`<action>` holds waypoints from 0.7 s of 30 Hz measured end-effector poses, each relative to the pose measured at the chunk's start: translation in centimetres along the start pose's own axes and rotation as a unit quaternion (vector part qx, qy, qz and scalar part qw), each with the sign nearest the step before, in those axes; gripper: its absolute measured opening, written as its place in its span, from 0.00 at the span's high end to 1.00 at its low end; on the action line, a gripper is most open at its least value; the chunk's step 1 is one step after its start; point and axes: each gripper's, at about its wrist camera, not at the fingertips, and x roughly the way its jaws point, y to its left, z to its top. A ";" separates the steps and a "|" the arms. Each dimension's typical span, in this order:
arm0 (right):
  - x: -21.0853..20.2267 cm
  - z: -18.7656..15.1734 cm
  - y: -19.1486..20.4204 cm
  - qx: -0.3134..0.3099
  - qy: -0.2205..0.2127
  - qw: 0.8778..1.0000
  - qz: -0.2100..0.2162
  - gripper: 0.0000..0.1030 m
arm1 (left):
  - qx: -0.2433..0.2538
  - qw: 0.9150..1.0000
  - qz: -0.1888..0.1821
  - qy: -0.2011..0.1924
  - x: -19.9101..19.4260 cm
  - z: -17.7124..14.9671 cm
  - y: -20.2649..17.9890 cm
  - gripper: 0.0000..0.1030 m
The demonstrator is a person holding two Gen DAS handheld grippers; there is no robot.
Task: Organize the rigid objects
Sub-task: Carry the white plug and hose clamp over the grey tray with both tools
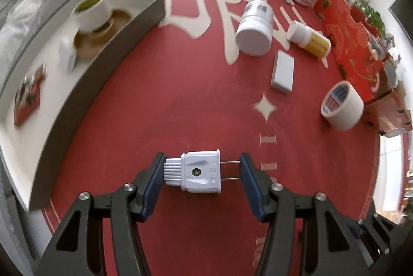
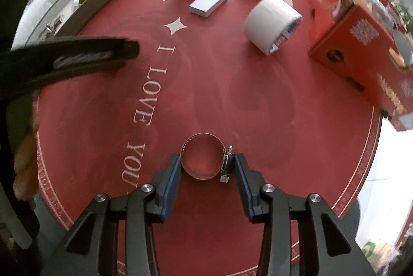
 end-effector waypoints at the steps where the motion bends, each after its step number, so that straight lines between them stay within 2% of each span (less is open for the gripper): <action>1: 0.0 -0.2 -0.2 0.005 0.001 1.000 0.004 0.58 | -0.003 1.000 0.001 0.001 -0.2 -0.5 0.1 0.41; 6: 0.1 -0.7 -1.3 0.029 0.004 0.999 0.022 0.58 | -0.017 1.000 -0.004 -0.001 -1.9 -3.1 0.3 0.41; 11: -0.3 -0.9 -1.4 0.026 -0.006 0.999 0.031 0.58 | 0.007 0.999 -0.022 -0.025 -4.8 -3.9 -1.0 0.41; 16: -2.1 -1.0 -1.5 0.024 -0.037 0.998 0.046 0.58 | 0.007 0.997 -0.035 -0.069 -8.7 -2.6 -2.0 0.41; 21: -5.4 0.2 -1.5 0.038 -0.079 0.993 0.081 0.58 | -0.005 0.993 -0.033 -0.116 -13.3 -1.1 -2.2 0.41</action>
